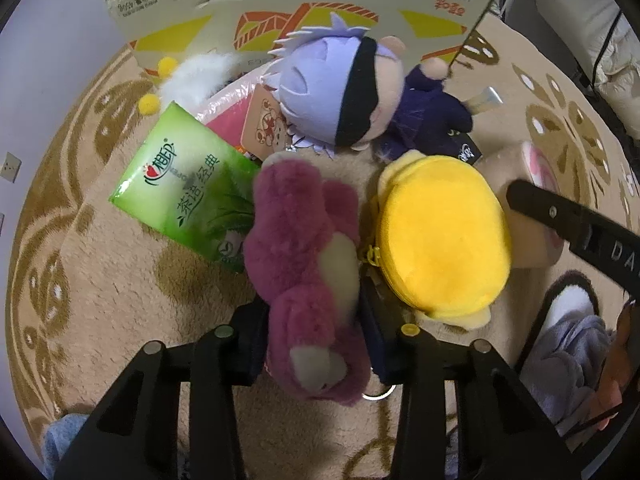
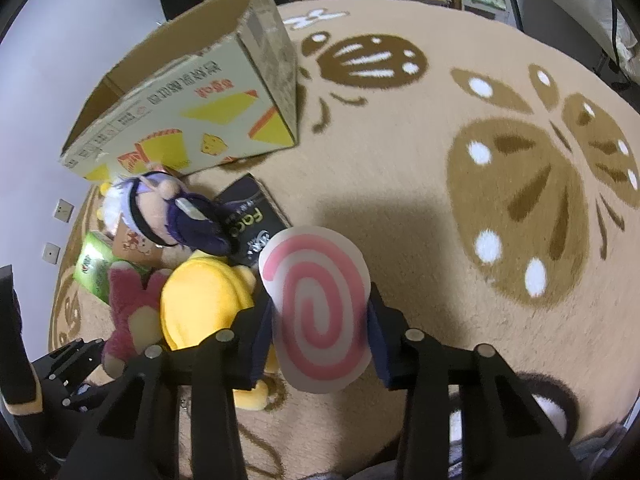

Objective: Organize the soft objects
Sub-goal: 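Grasp the pink plush bear with the left tool while the right tool grasps the swirl cushion, then carry the pink bear and swirl cushion into the box and open both tools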

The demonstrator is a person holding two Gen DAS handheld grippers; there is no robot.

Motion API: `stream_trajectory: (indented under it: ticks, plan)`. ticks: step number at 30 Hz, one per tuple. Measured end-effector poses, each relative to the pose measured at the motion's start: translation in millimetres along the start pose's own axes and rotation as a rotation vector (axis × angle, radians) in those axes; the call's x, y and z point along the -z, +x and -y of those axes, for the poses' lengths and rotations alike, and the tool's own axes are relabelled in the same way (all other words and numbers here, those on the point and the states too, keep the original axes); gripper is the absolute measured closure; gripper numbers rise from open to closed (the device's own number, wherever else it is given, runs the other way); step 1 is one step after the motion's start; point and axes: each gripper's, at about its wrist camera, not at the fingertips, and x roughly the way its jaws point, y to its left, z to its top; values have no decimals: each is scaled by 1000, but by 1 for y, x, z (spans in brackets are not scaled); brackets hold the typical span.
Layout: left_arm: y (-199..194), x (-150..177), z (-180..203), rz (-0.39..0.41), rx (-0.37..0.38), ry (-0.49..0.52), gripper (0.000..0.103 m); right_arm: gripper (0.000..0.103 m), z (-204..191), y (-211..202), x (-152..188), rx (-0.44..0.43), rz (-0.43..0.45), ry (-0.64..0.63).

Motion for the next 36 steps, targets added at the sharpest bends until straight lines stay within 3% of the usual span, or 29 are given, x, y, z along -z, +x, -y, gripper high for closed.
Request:
stream_trajectory:
  ticks: [8,24,29,36]
  plan:
    - [-31,6,20,91,-96,30,66,65,-10,-21,2,7,87,-35]
    - [-126,1,-7,470,-214,-22,66,69,-45,-88,9,-39,334,-174]
    - [-146,-8,-12,586,-235,14,66,69,-60,-97,3,-51,388,-234]
    - [-157,-37,-25,626,-235,-2,66,69,-78,-100,-17,-74,429,-278]
